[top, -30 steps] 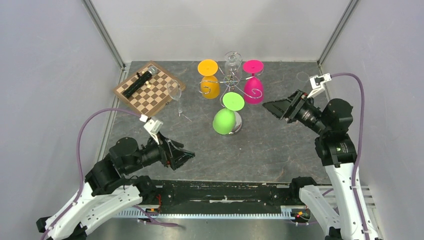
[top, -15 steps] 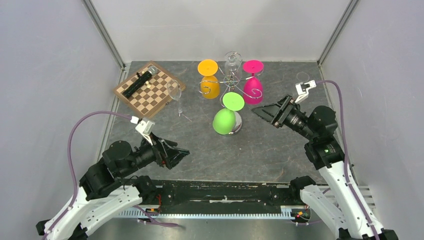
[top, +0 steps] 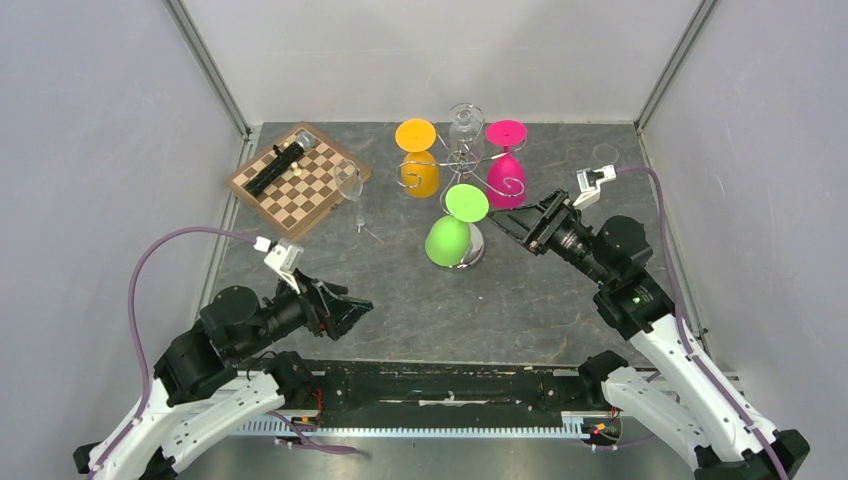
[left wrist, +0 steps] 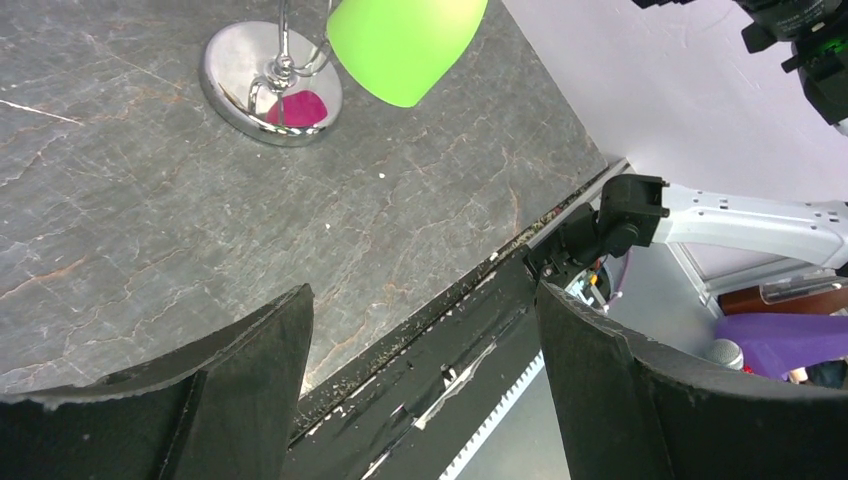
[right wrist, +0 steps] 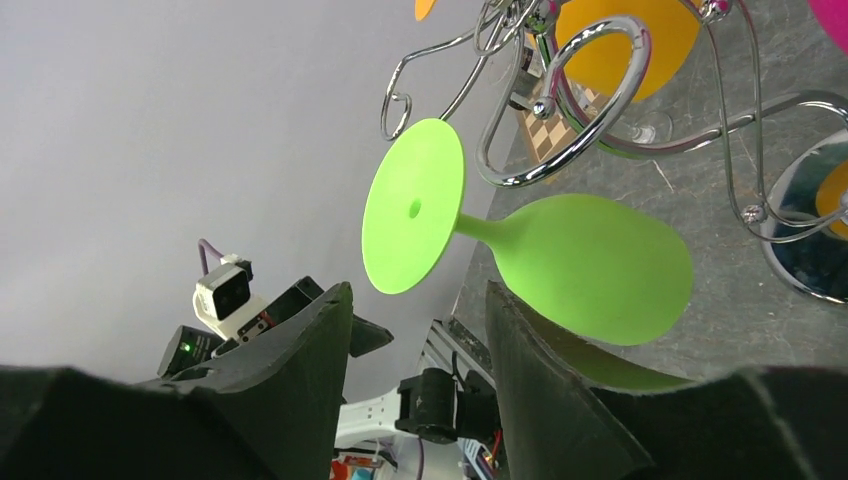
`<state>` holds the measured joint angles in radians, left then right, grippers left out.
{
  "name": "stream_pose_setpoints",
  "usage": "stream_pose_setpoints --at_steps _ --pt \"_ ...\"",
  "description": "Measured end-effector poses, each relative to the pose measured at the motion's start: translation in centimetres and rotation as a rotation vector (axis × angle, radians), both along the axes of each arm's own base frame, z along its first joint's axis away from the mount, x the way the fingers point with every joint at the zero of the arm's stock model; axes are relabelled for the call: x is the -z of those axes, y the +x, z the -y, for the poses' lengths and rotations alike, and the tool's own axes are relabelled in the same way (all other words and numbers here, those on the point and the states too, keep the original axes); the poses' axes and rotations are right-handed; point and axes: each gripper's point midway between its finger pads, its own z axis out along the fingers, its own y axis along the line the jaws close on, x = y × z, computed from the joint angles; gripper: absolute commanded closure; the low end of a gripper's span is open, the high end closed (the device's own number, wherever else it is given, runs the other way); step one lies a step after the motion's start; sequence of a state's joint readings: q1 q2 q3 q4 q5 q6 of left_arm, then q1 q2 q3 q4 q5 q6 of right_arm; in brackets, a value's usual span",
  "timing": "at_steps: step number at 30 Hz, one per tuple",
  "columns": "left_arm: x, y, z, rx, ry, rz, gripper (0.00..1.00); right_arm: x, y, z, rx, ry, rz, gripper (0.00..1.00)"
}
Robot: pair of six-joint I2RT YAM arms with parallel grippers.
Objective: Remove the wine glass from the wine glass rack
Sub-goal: Pick up the wine glass from the wine rack.
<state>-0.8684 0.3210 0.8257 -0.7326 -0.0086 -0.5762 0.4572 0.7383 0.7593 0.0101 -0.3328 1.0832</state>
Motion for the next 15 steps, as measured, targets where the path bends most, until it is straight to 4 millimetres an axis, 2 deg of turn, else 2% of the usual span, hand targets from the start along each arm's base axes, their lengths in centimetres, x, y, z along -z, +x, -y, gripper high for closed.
stream_pose_setpoints --at_steps 9,15 --pt "0.0 0.0 -0.5 -0.016 -0.001 0.006 0.13 0.5 0.6 -1.3 0.045 0.04 -0.044 0.56" --pt "0.4 -0.2 -0.7 -0.017 0.011 -0.004 0.12 1.3 0.9 -1.8 0.079 0.068 -0.077 0.57"
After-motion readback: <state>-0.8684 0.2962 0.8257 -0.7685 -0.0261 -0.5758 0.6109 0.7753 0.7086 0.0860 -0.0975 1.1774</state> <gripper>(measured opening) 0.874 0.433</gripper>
